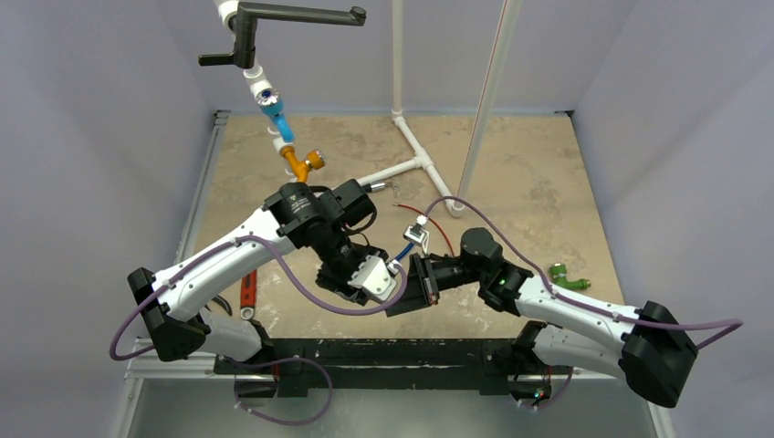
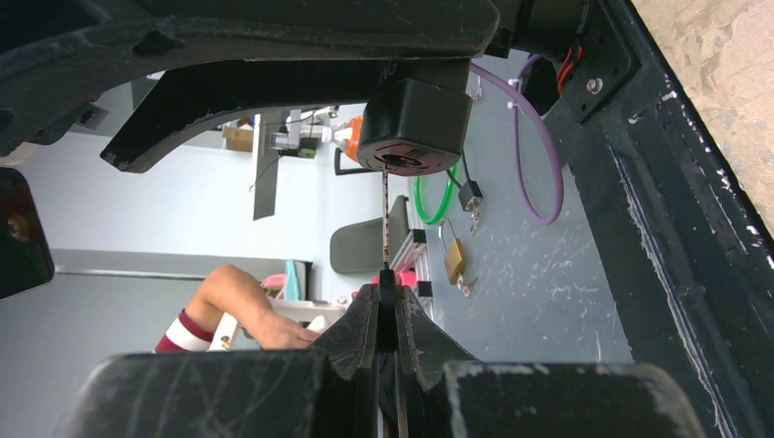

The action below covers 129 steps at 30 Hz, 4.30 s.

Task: Unlock with the key
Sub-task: Unlock the lock.

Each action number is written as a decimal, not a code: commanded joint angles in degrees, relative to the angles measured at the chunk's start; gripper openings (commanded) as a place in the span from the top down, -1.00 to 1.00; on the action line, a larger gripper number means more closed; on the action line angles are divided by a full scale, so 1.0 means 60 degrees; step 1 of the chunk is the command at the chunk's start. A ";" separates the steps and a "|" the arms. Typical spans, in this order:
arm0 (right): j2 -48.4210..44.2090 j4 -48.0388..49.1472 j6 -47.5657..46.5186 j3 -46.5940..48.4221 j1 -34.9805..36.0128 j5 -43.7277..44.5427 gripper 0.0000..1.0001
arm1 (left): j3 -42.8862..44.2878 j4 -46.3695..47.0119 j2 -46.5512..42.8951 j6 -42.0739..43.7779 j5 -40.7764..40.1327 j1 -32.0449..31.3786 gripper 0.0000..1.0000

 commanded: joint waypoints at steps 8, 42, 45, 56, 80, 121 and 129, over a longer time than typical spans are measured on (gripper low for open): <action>-0.0083 0.0562 0.0377 -0.0217 -0.0255 0.0162 1.00 | 0.0482 0.0197 -0.0270 -0.0053 0.0249 -0.0183 1.00; 0.0018 0.0695 0.0675 -0.0123 -0.0338 0.0668 1.00 | 0.0172 0.1219 -0.0177 -0.1091 -0.0895 -0.0463 1.00; 0.0008 0.0673 0.0784 -0.0096 -0.0339 0.0799 1.00 | 0.0173 0.1313 -0.0161 -0.1210 -0.1026 -0.0498 1.00; -0.0212 -0.0080 0.0988 -0.0112 -0.0410 0.1585 1.00 | 0.0070 0.1376 -0.0192 -0.1325 -0.1278 -0.0650 1.00; -0.0340 -0.0200 0.0958 -0.0249 -0.0757 0.1645 1.00 | 0.0037 0.1679 -0.0122 -0.1929 -0.1621 -0.0888 1.00; 0.1218 -0.0089 -0.0927 0.1059 -0.1144 -0.0245 1.00 | 0.0756 0.2557 -0.0255 -0.2851 -0.1628 -0.1630 1.00; 0.1249 0.1515 0.0315 0.0435 -0.1144 -0.0196 1.00 | 0.0703 0.3028 -0.0255 -0.3233 -0.2300 -0.1745 1.00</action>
